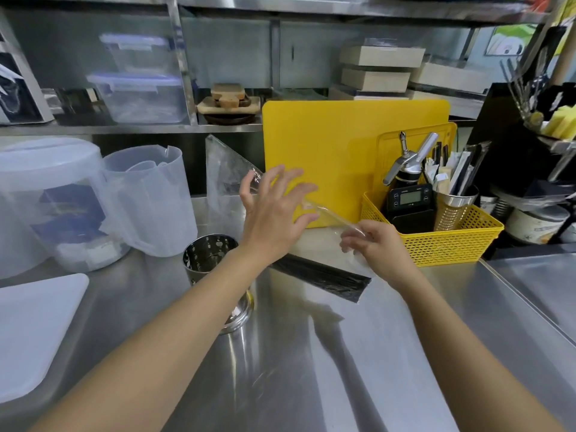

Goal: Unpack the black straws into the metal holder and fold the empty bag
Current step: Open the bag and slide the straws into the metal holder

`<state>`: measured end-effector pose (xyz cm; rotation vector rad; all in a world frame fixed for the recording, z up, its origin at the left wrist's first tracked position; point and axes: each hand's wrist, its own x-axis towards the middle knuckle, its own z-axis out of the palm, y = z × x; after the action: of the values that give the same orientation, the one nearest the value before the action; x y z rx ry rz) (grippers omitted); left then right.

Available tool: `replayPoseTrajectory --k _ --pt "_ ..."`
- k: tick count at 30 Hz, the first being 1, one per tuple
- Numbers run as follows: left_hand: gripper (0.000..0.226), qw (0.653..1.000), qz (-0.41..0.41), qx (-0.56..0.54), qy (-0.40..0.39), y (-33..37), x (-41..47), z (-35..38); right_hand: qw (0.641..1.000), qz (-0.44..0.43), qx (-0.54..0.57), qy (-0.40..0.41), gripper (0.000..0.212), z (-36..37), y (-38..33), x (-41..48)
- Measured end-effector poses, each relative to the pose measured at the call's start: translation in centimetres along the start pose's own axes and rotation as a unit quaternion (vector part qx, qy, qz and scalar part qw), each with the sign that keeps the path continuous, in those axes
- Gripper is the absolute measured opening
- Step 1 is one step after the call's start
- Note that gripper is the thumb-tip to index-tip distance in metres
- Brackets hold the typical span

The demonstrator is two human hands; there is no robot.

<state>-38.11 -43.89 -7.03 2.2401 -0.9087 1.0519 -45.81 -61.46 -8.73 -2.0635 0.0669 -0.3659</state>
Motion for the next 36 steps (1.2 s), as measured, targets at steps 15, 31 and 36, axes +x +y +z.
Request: replayPoseTrajectory --k 15,31,36 --pt "0.085 0.517 -0.620 -0.581 0.107 -4.5 -2.3 -1.6 0.991 -0.072 0.112 0.032 0.011 -4.2 -1.6 1.8" --pt "0.010 0.468 -0.507 -0.693 0.208 -5.8 -1.0 -5.1 0.994 0.068 0.055 0.072 0.025 -2.5 -3.0 3.5" --pt "0.005 0.491 -0.495 -0.686 0.208 -5.6 0.4 -6.8 0.987 0.152 -0.036 0.043 0.051 -0.2 -3.0 2.6"
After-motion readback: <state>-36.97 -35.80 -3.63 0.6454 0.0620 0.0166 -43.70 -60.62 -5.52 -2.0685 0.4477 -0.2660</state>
